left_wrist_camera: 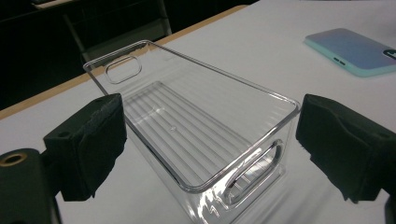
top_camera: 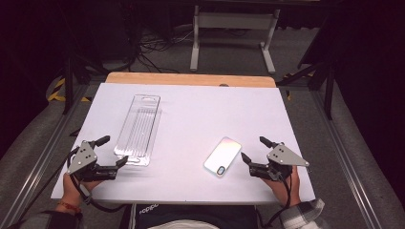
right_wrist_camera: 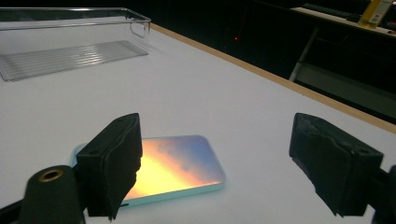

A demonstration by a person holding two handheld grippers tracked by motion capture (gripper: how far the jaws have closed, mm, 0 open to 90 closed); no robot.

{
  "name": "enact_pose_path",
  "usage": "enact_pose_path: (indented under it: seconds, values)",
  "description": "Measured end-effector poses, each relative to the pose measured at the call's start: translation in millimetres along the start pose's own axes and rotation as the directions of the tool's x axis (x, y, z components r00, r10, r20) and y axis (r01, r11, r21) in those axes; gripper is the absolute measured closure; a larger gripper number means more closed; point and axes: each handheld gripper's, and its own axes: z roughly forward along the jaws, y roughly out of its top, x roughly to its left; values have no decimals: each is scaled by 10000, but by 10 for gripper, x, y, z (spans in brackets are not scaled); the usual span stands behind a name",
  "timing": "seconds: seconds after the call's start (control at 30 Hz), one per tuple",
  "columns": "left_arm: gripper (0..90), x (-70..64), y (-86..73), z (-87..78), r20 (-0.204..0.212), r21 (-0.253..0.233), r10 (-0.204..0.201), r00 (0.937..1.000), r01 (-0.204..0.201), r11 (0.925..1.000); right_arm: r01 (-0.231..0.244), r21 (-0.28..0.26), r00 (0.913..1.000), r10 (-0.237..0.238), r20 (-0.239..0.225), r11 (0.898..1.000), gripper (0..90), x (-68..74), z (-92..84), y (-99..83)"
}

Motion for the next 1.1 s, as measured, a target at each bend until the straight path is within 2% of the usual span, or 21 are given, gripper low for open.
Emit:
enact_pose_path:
  seconds: [0.1, 0.27, 0.33, 0.43, 0.6, 0.7, 0.8, 0.9, 0.93, 1.07, 1.1]
  values:
    - [95, -14, 0, -14, 27, 5, 21, 10000, -21, 10000, 95, 125, 10000, -95, 1, 9999, 174, 19, 5, -7]
    - [95, -10, -13, -12, -11, 21, 95, 10000, -95, 10000, 62, 68, 10000, -62, 13, 10000, 249, 8, 21, 15]
    - [95, 1, -15, -22, -25, -4, 121, 9999, -121, 9999, 169, 139, 9998, -169, 50, 9998, 311, 8, 42, 30]
    - [95, -8, -13, -27, 1, 52, 187, 9998, -187, 9998, 95, 150, 9999, -93, -117, 9998, 334, 18, 80, 34]
    - [95, -21, -17, -24, -8, 82, 211, 9998, -211, 9997, 286, 299, 9994, -280, -213, 9991, 342, 46, 120, 39]
    - [95, -16, -20, -36, -8, 81, 164, 9999, -164, 9998, 270, 163, 9993, -266, -244, 9995, 378, 32, 121, 57]
    - [95, -18, -20, -32, -22, 71, 174, 9998, -173, 9998, 258, 120, 9994, -255, -227, 9996, 449, 14, 144, 102]
    - [95, -26, -17, -24, -32, 110, 192, 9998, -192, 9998, 323, 3, 9994, -323, -138, 9995, 584, 1, 191, 153]
    - [95, -24, -17, -23, -51, 106, 226, 9997, -226, 9997, 294, 8, 9992, -294, -271, 9996, 622, -10, 215, 170]
    - [95, -25, -24, -13, -21, 121, 172, 9998, -172, 9998, 332, 438, 9978, -306, -582, 9985, 794, -45, 382, 231]
    - [95, -16, -23, -13, -34, 166, 294, 9996, -294, 9994, 342, 580, 9975, -305, -636, 9977, 829, -49, 427, 242]
